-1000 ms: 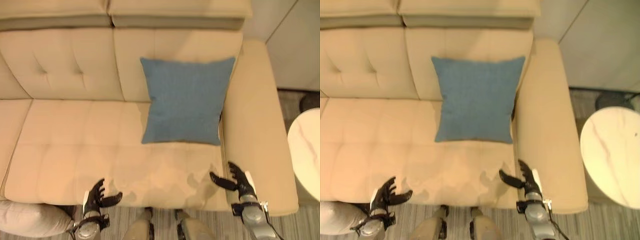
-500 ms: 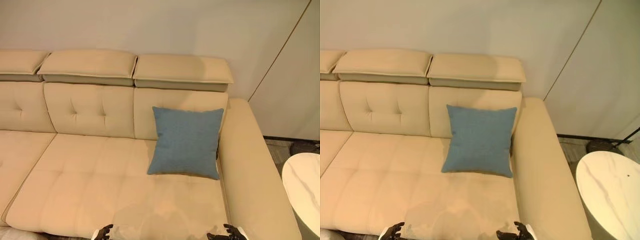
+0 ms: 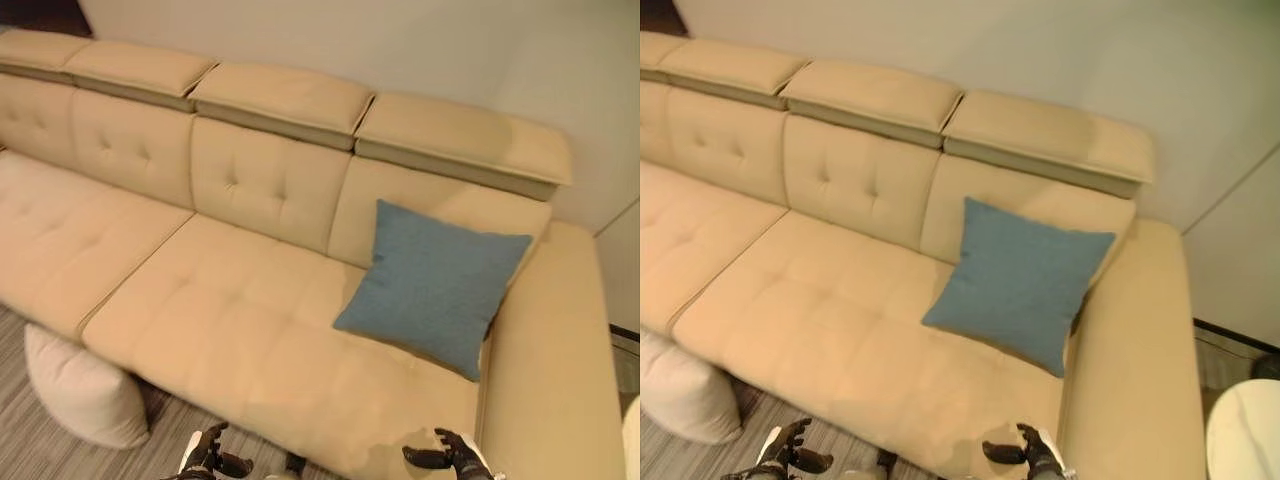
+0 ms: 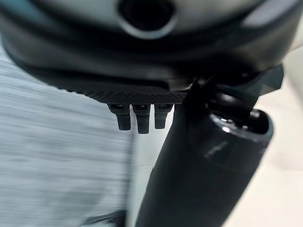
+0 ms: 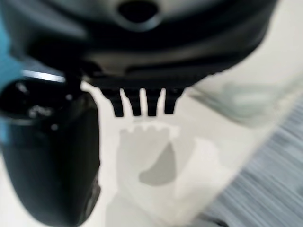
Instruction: Pick up all the scattered cushions and arrange them neatly on the sofa.
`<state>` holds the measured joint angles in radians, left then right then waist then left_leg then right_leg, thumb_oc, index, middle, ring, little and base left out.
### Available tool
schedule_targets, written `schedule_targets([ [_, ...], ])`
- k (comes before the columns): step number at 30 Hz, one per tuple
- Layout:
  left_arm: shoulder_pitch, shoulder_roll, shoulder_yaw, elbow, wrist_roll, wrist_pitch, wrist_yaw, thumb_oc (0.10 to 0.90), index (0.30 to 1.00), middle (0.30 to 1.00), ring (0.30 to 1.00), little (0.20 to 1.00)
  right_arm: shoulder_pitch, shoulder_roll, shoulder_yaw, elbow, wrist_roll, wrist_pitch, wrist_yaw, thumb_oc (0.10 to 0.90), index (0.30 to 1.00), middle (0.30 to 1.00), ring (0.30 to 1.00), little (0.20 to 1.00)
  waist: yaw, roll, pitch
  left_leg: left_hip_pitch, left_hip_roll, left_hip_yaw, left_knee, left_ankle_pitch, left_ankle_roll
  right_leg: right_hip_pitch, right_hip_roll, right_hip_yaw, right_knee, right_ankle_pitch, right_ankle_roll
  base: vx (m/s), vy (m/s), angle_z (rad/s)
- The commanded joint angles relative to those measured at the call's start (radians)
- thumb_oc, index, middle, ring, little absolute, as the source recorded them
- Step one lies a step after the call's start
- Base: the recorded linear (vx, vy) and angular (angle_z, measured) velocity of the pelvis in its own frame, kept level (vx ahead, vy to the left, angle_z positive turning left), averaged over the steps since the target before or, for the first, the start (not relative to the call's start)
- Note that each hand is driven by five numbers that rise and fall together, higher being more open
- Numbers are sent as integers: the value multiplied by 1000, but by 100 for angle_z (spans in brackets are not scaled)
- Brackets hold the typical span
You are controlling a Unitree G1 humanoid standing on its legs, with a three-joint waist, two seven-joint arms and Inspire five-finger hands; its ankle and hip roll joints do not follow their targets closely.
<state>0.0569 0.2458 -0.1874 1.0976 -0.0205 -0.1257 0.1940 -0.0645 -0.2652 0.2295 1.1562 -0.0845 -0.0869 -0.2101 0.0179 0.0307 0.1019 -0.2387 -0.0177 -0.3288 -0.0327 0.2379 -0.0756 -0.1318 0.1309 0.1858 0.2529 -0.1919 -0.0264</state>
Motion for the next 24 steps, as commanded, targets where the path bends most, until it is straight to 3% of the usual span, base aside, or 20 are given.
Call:
schedule_targets([
  [1,-88,20,-8,5,-34,-26,21,800,900,900,900,900,-8,-58,1,-77,23,-30,-47,800,900,900,900,900,13,-53,47,-96,-69,98,-45,-38,28,123,-33,5,-147,-4,46,-400,-36,167],
  [2,-89,6,-10,19,-41,-24,25,800,900,900,900,900,-11,-63,-1,-75,26,-25,-56,800,900,900,900,900,2,-66,66,-93,-57,186,-7,-91,52,101,-45,-45,-148,26,49,-505,-33,125],
  [3,-79,6,-14,30,-29,-20,20,800,900,900,900,900,2,-53,-7,-68,31,-24,-53,800,900,900,900,900,-6,-80,56,-71,-46,222,45,-118,63,90,-68,-92,-171,44,52,-362,-12,91],
  [5,-75,3,-11,47,-25,-18,19,800,900,900,900,900,11,-47,-11,-53,31,-27,-51,800,900,900,900,900,-16,-89,52,-47,-47,227,55,-144,67,87,-88,-123,-182,49,54,-210,35,92],
  [6,-81,1,-19,49,-21,-14,21,800,900,900,900,900,21,-45,-19,-43,31,-27,-53,800,900,900,900,900,-36,-99,51,-36,-36,278,128,-195,68,61,-122,-180,-187,69,52,-245,51,106],
  [8,-84,2,-24,44,-18,-15,20,800,900,900,900,900,25,-45,-21,-38,32,-27,-53,800,900,900,900,900,-45,-103,48,-35,-29,300,162,-219,68,51,-137,-207,-191,79,49,-185,61,130],
  [9,-93,4,-36,34,-17,-15,18,800,900,900,900,900,23,-46,-23,-27,35,-27,-53,800,900,900,900,900,-57,-114,53,-13,-3,346,210,-268,69,52,-168,-253,-200,89,49,-149,71,136],
  [10,-93,4,-36,34,-17,-15,18,800,900,900,900,900,23,-46,-23,-27,35,-27,-53,800,900,900,900,900,-58,-114,50,-16,-3,345,209,-266,69,49,-168,-254,-201,91,49,-150,113,131],
  [12,-102,5,-41,31,-20,-16,13,800,900,900,900,900,16,-46,-29,-12,37,-25,-55,800,900,900,900,900,-69,-121,55,21,37,393,245,-319,68,57,-203,-308,-210,101,56,-97,125,93],
  [14,-101,6,-45,31,-19,-16,8,800,900,900,900,900,17,-43,-31,-1,40,-23,-53,800,900,900,900,900,-77,-112,50,85,65,419,203,-328,56,73,-217,-349,-214,104,64,20,213,82],
  [16,-95,9,-41,49,-8,-9,2,800,900,900,900,900,6,-40,-28,1,30,-19,-46,800,900,900,900,900,-72,-96,32,128,45,397,105,-323,64,76,-229,-384,-197,106,80,73,306,67],
  [19,-90,38,4,80,-10,0,0,800,900,900,900,900,-14,-24,-11,-30,13,-13,-37,800,900,900,900,900,-42,-100,39,136,2,355,90,-333,92,52,-274,-395,-103,98,96,20,298,64],
  [21,-87,44,13,84,-12,2,2,800,900,900,900,900,-14,-21,-9,-37,13,-13,-38,800,900,900,900,900,-37,-100,36,139,-4,346,84,-329,96,46,-279,-399,-90,100,96,19,140,4],
  [22,-86,52,24,89,-16,4,3,800,900,900,900,900,-15,-18,-10,-46,13,-13,-37,800,900,900,900,900,-33,-99,37,145,-10,329,76,-326,101,34,-279,-390,-64,105,99,29,84,52],
  [24,-83,64,30,81,-27,6,5,800,900,900,900,900,-13,-16,-6,-52,20,-10,-37,800,900,900,900,900,-44,-98,34,155,-26,283,53,-312,108,4,-220,-289,-34,103,98,57,49,80],
])
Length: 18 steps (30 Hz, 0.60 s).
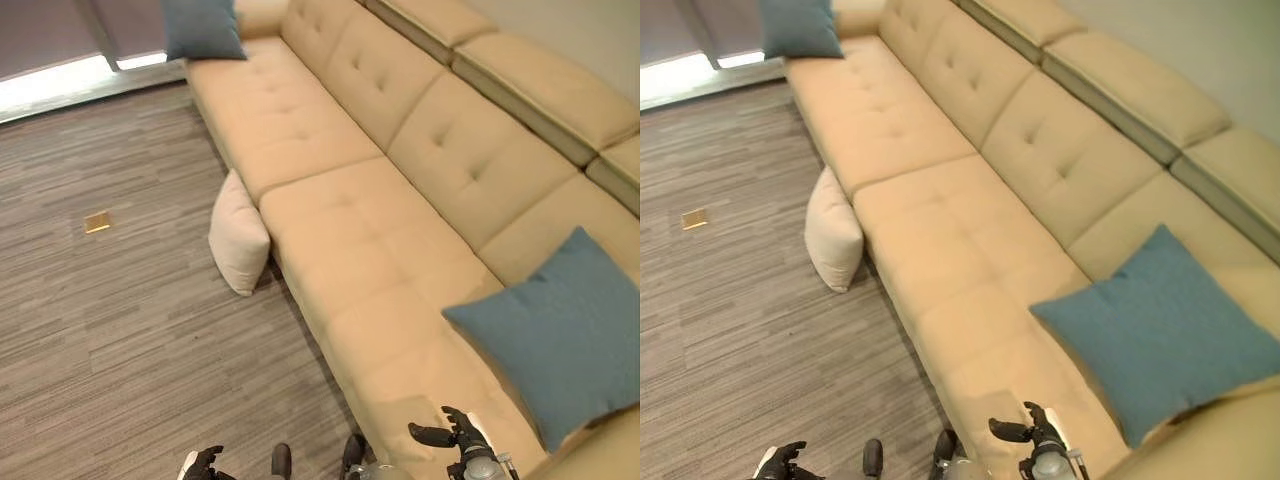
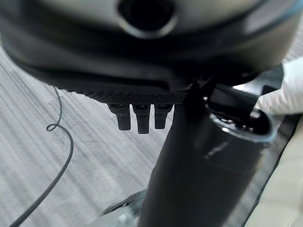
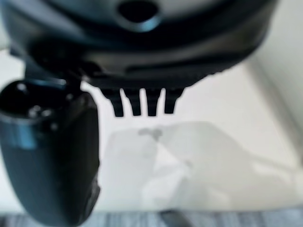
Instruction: Pick up all the scattered cushions and arrange them neatly on the sofa.
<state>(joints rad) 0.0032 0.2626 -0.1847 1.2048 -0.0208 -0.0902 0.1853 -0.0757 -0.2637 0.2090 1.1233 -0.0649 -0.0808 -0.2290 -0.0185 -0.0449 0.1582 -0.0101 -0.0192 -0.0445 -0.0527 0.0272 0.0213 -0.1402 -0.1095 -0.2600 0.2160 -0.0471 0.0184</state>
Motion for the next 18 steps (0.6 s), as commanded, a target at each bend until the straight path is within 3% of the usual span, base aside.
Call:
schedule_targets([
  [1,-26,54,32,-30,-29,-31,13,800,900,900,900,900,6,-18,16,-17,9,-13,-17,800,900,900,900,900,-15,-23,-26,-62,-38,-27,57,-90,11,1,66,229,2,-49,58,116,65,95],
  [2,-22,58,37,-26,-35,-33,13,800,900,900,900,900,8,-22,32,-23,11,-13,-17,800,900,900,900,900,-19,-20,-19,-43,-57,-62,42,-82,8,-23,119,288,-1,-49,49,93,52,96],
  [7,-26,56,30,-42,-28,-38,4,800,900,900,900,900,15,-29,47,-18,6,-11,-12,800,900,900,900,900,-13,-31,-10,-61,-97,-129,100,-90,-18,24,129,292,-70,-46,33,55,-60,98],
  [10,-23,46,35,-49,-40,-33,-2,800,900,900,900,900,21,-36,47,-37,2,-13,-13,800,900,900,900,900,-10,-32,-3,-89,-108,-134,164,-109,-27,42,119,272,-85,-47,29,38,-81,83],
  [12,-18,36,35,-43,-45,-27,-3,800,900,900,900,900,23,-41,43,-43,5,-13,-17,800,900,900,900,900,-11,-33,5,-109,-109,-119,214,-122,-33,58,112,247,-93,-55,21,27,-47,73],
  [14,-15,24,37,-27,-60,-18,-2,800,900,900,900,900,27,-41,35,-47,7,-12,-25,800,900,900,900,900,-16,-37,9,-141,-87,-60,243,-121,-38,79,93,200,-101,-67,14,34,-23,73],
  [16,-11,21,41,-17,-66,-12,2,800,900,900,900,900,30,-43,31,-48,11,-8,-28,800,900,900,900,900,-20,-39,4,-158,-48,13,223,-112,-30,97,83,166,-112,-77,13,105,22,75],
  [18,-6,27,46,-11,-56,-10,9,800,900,900,900,900,25,-41,38,-45,10,-6,-28,800,900,900,900,900,-16,-46,-8,-182,-29,37,191,-89,-26,109,79,161,-125,-82,16,223,70,106],
])
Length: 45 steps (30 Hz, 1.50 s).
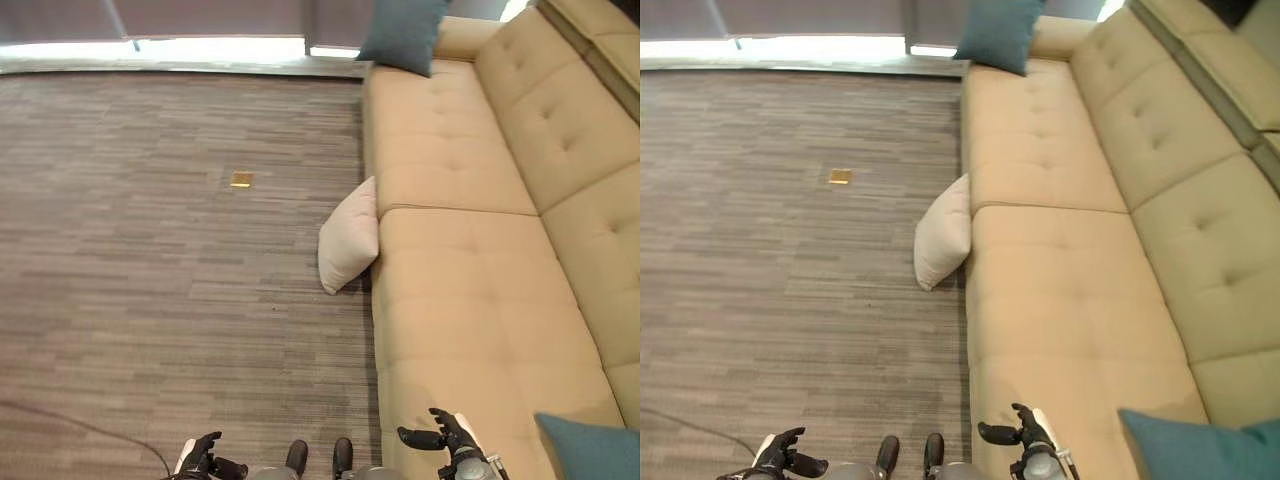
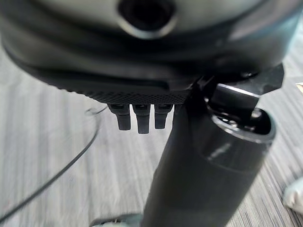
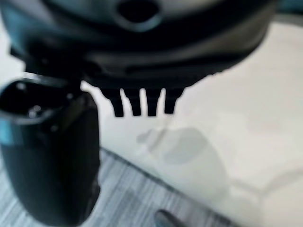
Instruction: Pick up all the scattered cushions and arrange them neatly on the sofa.
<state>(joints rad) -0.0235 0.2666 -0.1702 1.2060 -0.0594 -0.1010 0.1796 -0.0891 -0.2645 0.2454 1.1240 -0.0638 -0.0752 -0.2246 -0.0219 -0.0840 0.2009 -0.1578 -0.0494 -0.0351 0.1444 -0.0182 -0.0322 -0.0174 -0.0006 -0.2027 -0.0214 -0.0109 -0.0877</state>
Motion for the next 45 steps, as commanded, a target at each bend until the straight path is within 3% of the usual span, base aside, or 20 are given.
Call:
schedule_targets([
  [1,19,25,30,-7,-15,1,16,800,900,900,900,900,36,-39,6,-37,5,-6,-34,800,900,900,900,900,-4,-18,-54,-107,21,49,-11,1,18,11,-36,102,97,-134,126,402,187,54],
  [5,33,27,40,6,-3,7,10,800,900,900,900,900,46,-28,0,-19,-13,4,-24,800,900,900,900,900,14,-19,-77,-83,30,55,-60,14,27,51,-50,118,107,-159,140,357,231,-21],
  [6,31,41,43,10,12,10,11,800,900,900,900,900,52,-2,0,0,-27,10,-17,800,900,900,900,900,18,-27,-83,-29,3,49,-59,-13,64,18,-108,137,282,-129,171,479,399,-58],
  [7,31,41,43,10,12,10,11,800,900,900,900,900,52,-2,0,0,-27,10,-17,800,900,900,900,900,19,-26,-86,-32,5,49,-59,-11,64,14,-106,138,281,-127,171,537,576,-15],
  [8,21,55,38,-7,11,14,12,800,900,900,900,900,43,7,12,-6,-26,14,-14,800,900,900,900,900,13,-16,-63,21,-15,37,-70,-25,101,-61,-136,176,488,-12,162,224,301,-18],
  [10,16,67,36,-21,13,11,14,800,900,900,900,900,40,13,21,-13,-26,11,-15,800,900,900,900,900,7,-1,-46,62,-14,17,-77,-46,114,-125,-125,200,573,7,154,322,300,1],
  [14,16,60,34,-19,-4,8,12,800,900,900,900,900,27,15,32,7,-24,13,-12,800,900,900,900,900,-7,-4,-46,142,-34,-26,-121,-72,114,-201,-37,188,418,-41,149,345,83,30],
  [17,6,51,31,-1,-4,12,2,800,900,900,900,900,26,5,38,7,-20,16,-12,800,900,900,900,900,-42,-32,-32,224,-84,-99,-124,-117,112,-274,52,201,218,29,182,381,12,21],
  [22,1,43,22,7,9,9,-6,800,900,900,900,900,50,-5,34,4,-21,18,-15,800,900,900,900,900,-61,-45,-30,278,-104,-151,-103,-171,100,-242,55,174,134,42,173,319,-43,74],
  [25,17,34,18,9,32,12,-3,800,900,900,900,900,85,-8,20,18,-26,21,-10,800,900,900,900,900,-80,-32,-74,283,-65,-133,-6,-170,36,-182,51,172,139,20,137,331,-94,64],
  [27,28,32,11,-17,26,14,-1,800,900,900,900,900,80,-20,22,2,-17,15,-17,800,900,900,900,900,-77,-38,-57,164,-34,-56,251,-61,-19,-118,43,179,126,-8,108,238,-62,39],
  [28,28,32,10,-18,26,14,-1,800,900,900,900,900,80,-20,22,3,-17,15,-17,800,900,900,900,900,-76,-37,-57,160,-33,-55,257,-64,-19,-120,45,179,126,-8,107,201,-103,4],
  [29,25,33,10,-32,16,18,6,800,900,900,900,900,70,-27,23,4,-7,18,-22,800,900,900,900,900,-64,-53,-42,69,-23,-16,408,-30,-16,-88,41,192,123,-24,84,91,-67,-10],
  [32,25,33,8,-37,12,23,11,800,900,900,900,900,65,-32,22,10,2,24,-26,800,900,900,900,900,-52,-68,-34,0,5,24,453,-60,16,-60,29,205,125,-45,73,209,-76,-5],
  [33,23,31,1,-33,12,24,13,800,900,900,900,900,62,-39,19,15,8,25,-33,800,900,900,900,900,-36,-79,-28,-62,-1,31,400,-125,43,-26,18,221,110,-61,81,297,-17,-14],
  [35,23,30,-1,-32,12,26,11,800,900,900,900,900,59,-39,18,17,6,25,-33,800,900,900,900,900,-35,-80,-32,-56,-3,29,350,-127,43,-25,16,224,106,-61,85,232,24,-25],
  [36,22,31,-3,-23,18,26,10,800,900,900,900,900,56,-42,17,24,2,24,-33,800,900,900,900,900,-32,-72,-37,-81,-10,2,208,-103,30,-9,25,241,92,-73,91,269,72,-25],
  [38,21,31,-4,-19,20,24,10,800,900,900,900,900,56,-43,17,25,2,22,-36,800,900,900,900,900,-27,-68,-33,-91,-17,-18,134,-59,20,9,34,255,83,-80,92,242,72,2],
  [40,20,29,-3,-10,12,19,10,800,900,900,900,900,53,-50,17,28,-2,24,-38,800,900,900,900,900,-6,-46,-27,-146,-31,-96,-12,58,-2,59,67,314,73,-100,91,312,128,-26],
  [45,44,24,10,18,33,22,5,800,900,900,900,900,78,-25,8,45,-27,31,-25,800,900,900,900,900,0,-39,-62,-80,-25,-95,-41,53,24,93,29,370,129,-143,120,342,225,-91],
])
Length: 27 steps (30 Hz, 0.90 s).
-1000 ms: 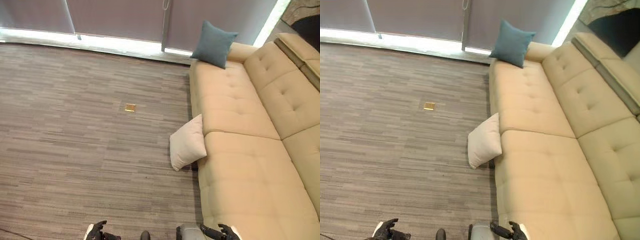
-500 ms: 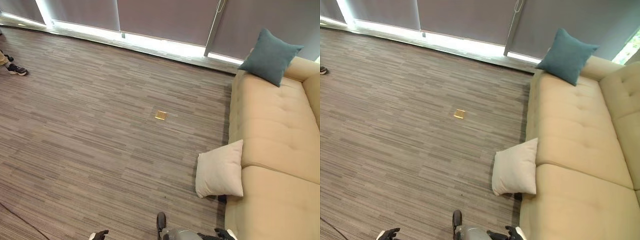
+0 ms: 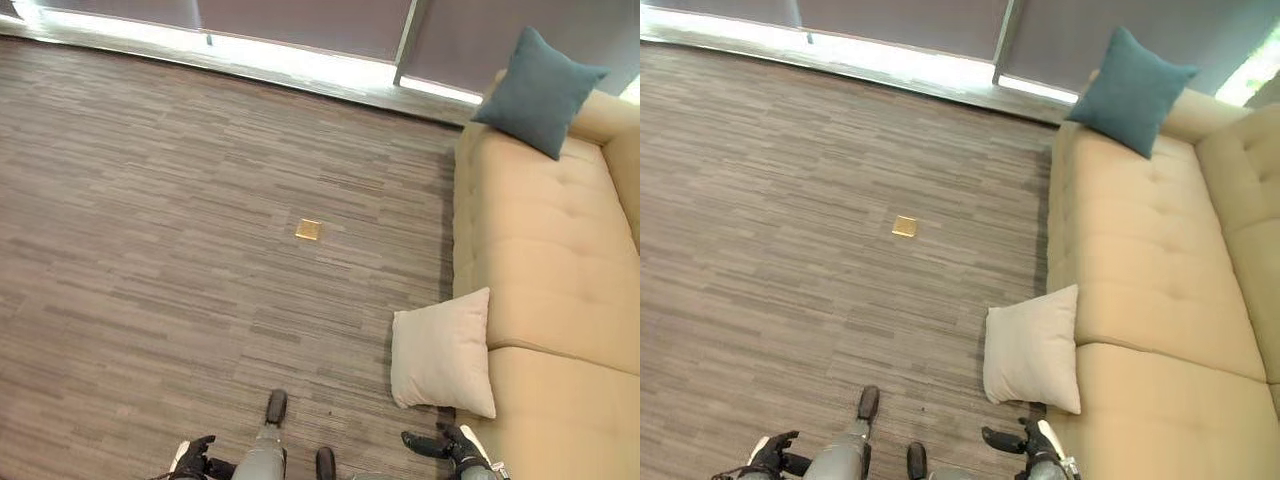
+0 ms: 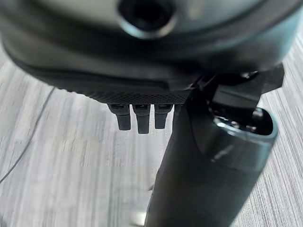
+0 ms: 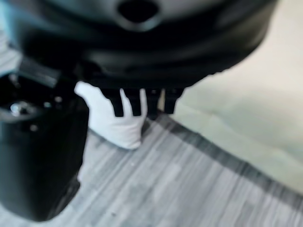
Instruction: Pick up all the scattered cushions and arrange them neatly on the sofa.
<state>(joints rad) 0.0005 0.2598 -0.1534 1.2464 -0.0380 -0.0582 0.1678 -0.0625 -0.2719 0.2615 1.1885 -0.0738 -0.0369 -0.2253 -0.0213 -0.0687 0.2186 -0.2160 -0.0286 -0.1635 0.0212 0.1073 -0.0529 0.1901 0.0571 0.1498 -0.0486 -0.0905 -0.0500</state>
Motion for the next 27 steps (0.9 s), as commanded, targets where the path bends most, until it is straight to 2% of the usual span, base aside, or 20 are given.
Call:
schedule_targets([
  [1,20,31,-7,-22,11,-21,17,800,900,900,900,900,52,-17,-8,-20,-17,-7,-25,800,900,900,900,900,1,-55,-79,-21,-47,35,83,-74,45,-114,-30,19,157,-64,82,197,157,-53],
  [3,18,32,-5,-21,14,-21,20,800,900,900,900,900,52,-3,-8,-19,-21,-9,-21,800,900,900,900,900,1,-55,-87,2,-45,64,82,-90,61,-131,-53,21,209,-57,101,223,213,-59],
  [4,15,41,-2,-27,7,-19,25,800,900,900,900,900,41,6,-5,-25,-24,-8,-19,800,900,900,900,900,0,-52,-82,42,-40,90,70,-111,84,-184,-73,25,334,-3,127,206,210,-55],
  [5,15,41,-2,-27,7,-19,25,800,900,900,900,900,41,7,-5,-25,-24,-8,-19,800,900,900,900,900,2,-53,-81,42,-40,92,70,-111,84,-186,-73,28,337,-5,127,159,183,-60],
  [6,11,49,3,-32,1,-18,27,800,900,900,900,900,32,10,-2,-32,-22,-10,-21,800,900,900,900,900,2,-50,-70,57,-34,107,72,-122,94,-225,-79,21,415,30,138,49,87,-66],
  [8,4,62,5,-39,-6,-23,34,800,900,900,900,900,24,21,6,-45,-20,-14,-23,800,900,900,900,900,3,-39,-55,80,-17,135,75,-144,102,-283,-111,-45,493,54,148,109,149,-59],
  [10,8,67,12,-41,-10,-25,35,800,900,900,900,900,23,25,7,-41,-25,-13,-21,800,900,900,900,900,4,-33,-55,109,-16,153,78,-174,108,-314,-141,-127,475,43,132,226,153,-55],
  [11,17,68,25,-33,-16,-26,32,800,900,900,900,900,20,23,9,-33,-29,-13,-20,800,900,900,900,900,7,-36,-64,144,-18,173,70,-202,108,-338,-139,-212,386,23,124,306,94,-99],
  [12,22,67,29,-28,-19,-27,29,800,900,900,900,900,17,21,10,-35,-31,-14,-18,800,900,900,900,900,7,-37,-66,161,-18,192,67,-216,107,-350,-141,-265,339,27,125,253,57,-116],
  [13,22,66,29,-28,-19,-27,29,800,900,900,900,900,17,21,10,-35,-31,-14,-18,800,900,900,900,900,7,-36,-65,164,-17,191,67,-218,106,-347,-139,-266,337,27,125,161,23,-88],
  [14,25,65,32,-25,-21,-27,27,800,900,900,900,900,15,18,10,-37,-34,-13,-18,800,900,900,900,900,6,-36,-68,180,-18,205,63,-228,106,-352,-139,-306,298,34,127,273,47,-65],
  [15,30,59,38,-16,-23,-28,23,800,900,900,900,900,7,11,14,-44,-41,-15,-16,800,900,900,900,900,5,-38,-74,228,-24,227,48,-251,107,-386,-136,-387,246,60,125,273,47,-54],
  [17,33,56,42,-11,-23,-26,19,800,900,900,900,900,8,8,17,-48,-46,-13,-13,800,900,900,900,900,4,-34,-69,250,-21,232,49,-263,106,-394,-134,-408,248,62,124,268,0,-62],
  [20,34,53,32,-11,-3,-25,10,800,900,900,900,900,30,3,13,-57,-44,-13,-13,800,900,900,900,900,-12,-44,-76,275,-28,228,56,-286,103,-380,-120,-379,231,60,118,245,-56,-14],
  [21,35,49,23,-13,8,-27,9,800,900,900,900,900,42,0,6,-57,-38,-14,-15,800,900,900,900,900,-20,-46,-79,284,-28,225,67,-302,100,-369,-107,-354,227,56,112,186,-60,5],
  [23,35,44,16,-15,17,-28,4,800,900,900,900,900,54,2,-1,-46,-29,-15,-16,800,900,900,900,900,-27,-48,-96,292,-23,237,91,-319,87,-337,-101,-349,193,45,95,277,-106,26],
  [25,32,38,5,-19,22,-24,3,800,900,900,900,900,57,3,-7,-39,-19,-17,-18,800,900,900,900,900,-38,-50,-101,271,-4,250,190,-302,59,-302,-82,-316,161,41,80,211,-145,6],
  [27,21,38,-9,-33,26,-23,0,800,900,900,900,900,59,-4,-16,-39,-6,-19,-21,800,900,900,900,900,-46,-65,-90,180,43,278,383,-230,24,-267,-73,-290,133,41,55,126,-180,-5],
])
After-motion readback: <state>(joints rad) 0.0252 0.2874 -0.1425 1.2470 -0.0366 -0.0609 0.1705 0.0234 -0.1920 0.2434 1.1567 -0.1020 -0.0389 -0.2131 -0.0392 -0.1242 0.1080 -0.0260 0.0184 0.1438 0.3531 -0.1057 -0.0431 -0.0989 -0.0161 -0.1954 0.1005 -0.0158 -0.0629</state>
